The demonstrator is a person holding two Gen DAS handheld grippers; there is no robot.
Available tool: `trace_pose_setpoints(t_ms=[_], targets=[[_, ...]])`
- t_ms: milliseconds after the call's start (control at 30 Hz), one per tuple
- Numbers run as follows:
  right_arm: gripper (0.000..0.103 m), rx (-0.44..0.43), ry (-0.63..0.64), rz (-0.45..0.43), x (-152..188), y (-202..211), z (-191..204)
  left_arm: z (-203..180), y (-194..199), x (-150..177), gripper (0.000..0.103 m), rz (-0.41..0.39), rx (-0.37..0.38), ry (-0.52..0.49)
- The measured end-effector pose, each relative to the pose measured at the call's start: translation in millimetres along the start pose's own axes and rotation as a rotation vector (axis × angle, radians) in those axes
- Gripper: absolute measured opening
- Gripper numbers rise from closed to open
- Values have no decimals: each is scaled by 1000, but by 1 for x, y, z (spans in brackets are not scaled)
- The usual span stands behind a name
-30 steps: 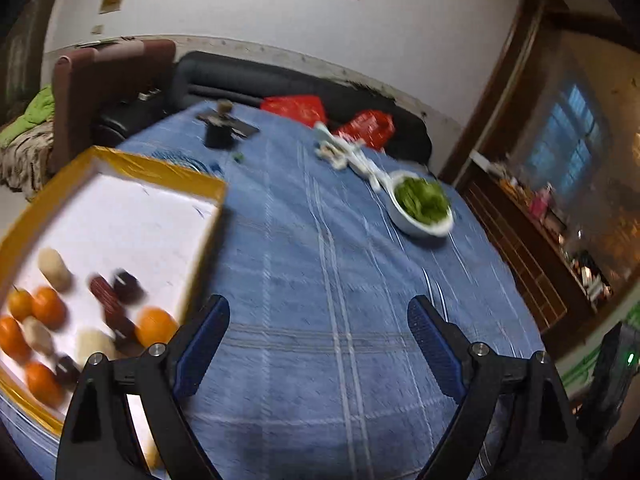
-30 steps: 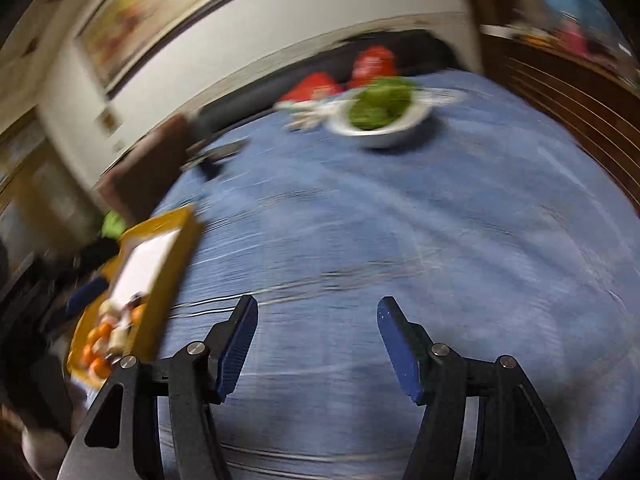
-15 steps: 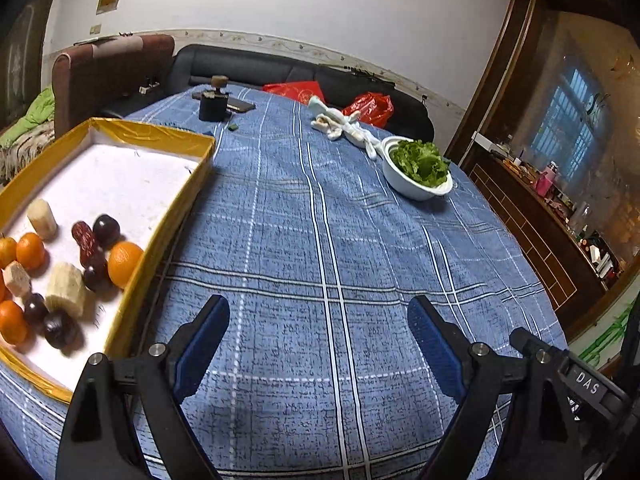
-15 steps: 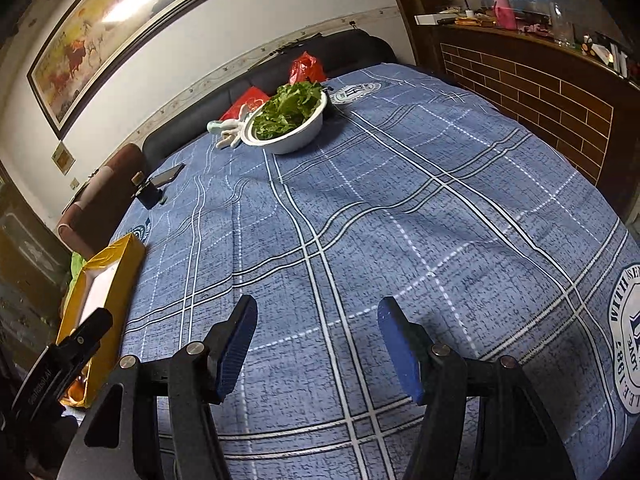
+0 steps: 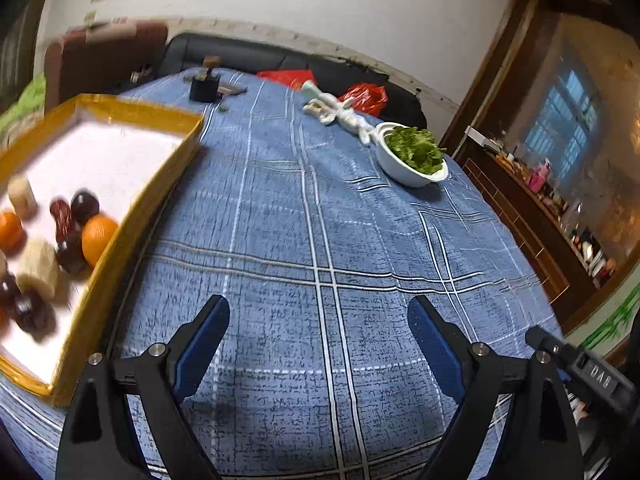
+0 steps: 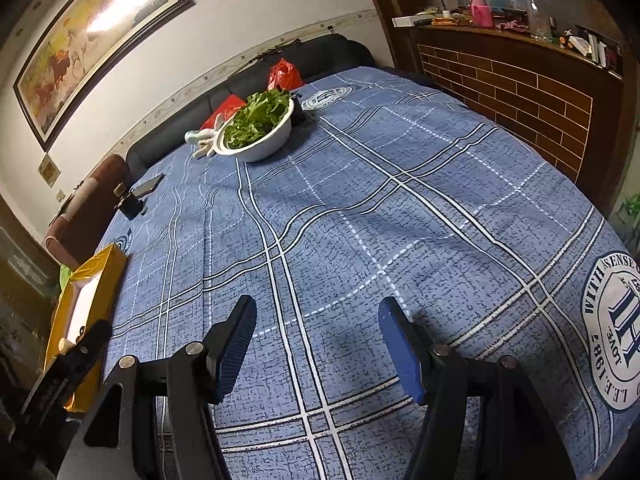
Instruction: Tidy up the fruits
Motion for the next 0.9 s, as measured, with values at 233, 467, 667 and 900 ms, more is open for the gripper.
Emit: trace_pose_setpoints(t_ms=[233, 467, 667, 900], targets=[[69, 19, 13, -17, 2, 1, 2, 10, -12, 3, 90, 50, 45, 64], [71, 21, 26, -13, 5, -7, 7, 13, -14, 4, 90, 55, 61, 83], [73, 20, 51, -18, 10, -7, 11, 16, -16, 6, 90, 68, 78, 101], [74, 12, 37, -20, 11, -7, 8, 19, -14, 6, 90, 64, 75, 117]])
Point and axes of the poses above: each gripper's, at about its wrist camera, not at the fingertips, and y roughly against the way its jaws point, z to its left, x to its underside, the point moved 3 cm from there along -y, roughly the way its jaws point, and after that the axes turned 10 degrees about -y, right-handed, at the moved point
